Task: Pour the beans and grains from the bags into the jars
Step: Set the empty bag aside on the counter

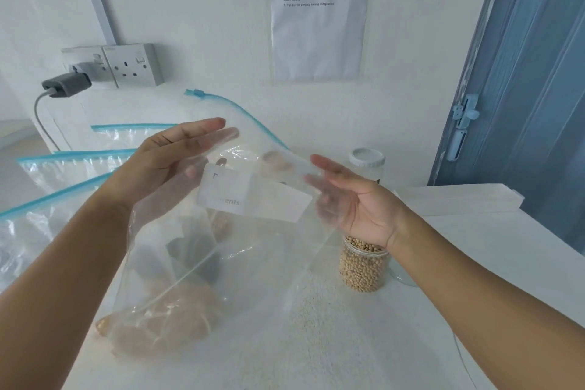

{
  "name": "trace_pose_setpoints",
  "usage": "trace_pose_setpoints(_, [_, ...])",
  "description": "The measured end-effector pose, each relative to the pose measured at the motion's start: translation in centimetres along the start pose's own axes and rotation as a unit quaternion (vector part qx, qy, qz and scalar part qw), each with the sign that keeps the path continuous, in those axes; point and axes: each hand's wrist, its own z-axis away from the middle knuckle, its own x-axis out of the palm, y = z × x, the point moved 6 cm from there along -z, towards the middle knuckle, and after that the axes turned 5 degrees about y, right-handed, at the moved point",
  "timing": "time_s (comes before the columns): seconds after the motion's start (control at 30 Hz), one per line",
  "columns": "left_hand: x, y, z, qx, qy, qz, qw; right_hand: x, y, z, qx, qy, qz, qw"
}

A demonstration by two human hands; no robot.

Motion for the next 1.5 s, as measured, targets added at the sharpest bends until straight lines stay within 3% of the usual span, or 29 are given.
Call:
trace_pose_setpoints(0.2, [0.9,-0.9,-0.6,-0.019,-0.026,-0.02,0.999,-0.4,-2.9,-0.1,-0.101,0.004,-0.064,0.993])
trace_pose_setpoints(0.4, [5.8,-2.5,-2.2,-0.018,0.061,-0.03,0.997,-5.2,-7.5,1.1,-0.144,0.064,-0.007,0.987])
trace_pose_setpoints(0.53, [11.3,-4.5,-4.7,-0.021,0.076,-0.071,0.994,-10.7,-11.8,3.1,-0.141,0.08,0.016,0.987])
trace_pose_setpoints(0.67, [18.2,-7.3,-7.3,-0.049,0.072,-0.109,0.99,-17.5,-16.8,5.7,-0.119,0.091,0.056,0.987])
trace_pose_setpoints(0.9, [29.4,-15.4,-9.3,-0.194,0.117,0.011,0.974,-29.2,-22.7,9.6,-0.033,0.16,0.124,0.979])
trace_pose_setpoints(1.03, [34.5,-19.7,-10.1,-0.29,0.072,0.099,0.949,-34.3,-26.0,11.8,-0.004,0.208,0.148,0.967])
trace_pose_setpoints(1.13, [36.5,-22.4,-11.3,-0.308,0.058,0.112,0.943,-36.9,-27.8,12.8,-0.001,0.24,0.149,0.959])
trace_pose_setpoints(1.27, [37.2,-28.0,-11.8,-0.38,0.031,0.093,0.92,-40.2,-26.8,13.4,0.03,0.299,0.204,0.932])
trace_pose_setpoints(1.37, [36.4,-32.6,-11.3,-0.366,0.006,-0.029,0.93,-43.3,-23.4,13.3,0.081,0.334,0.254,0.904])
trace_pose_setpoints(1.5, [35.9,-36.2,-10.9,-0.358,0.023,-0.04,0.933,-47.1,-18.5,12.8,0.117,0.372,0.283,0.876])
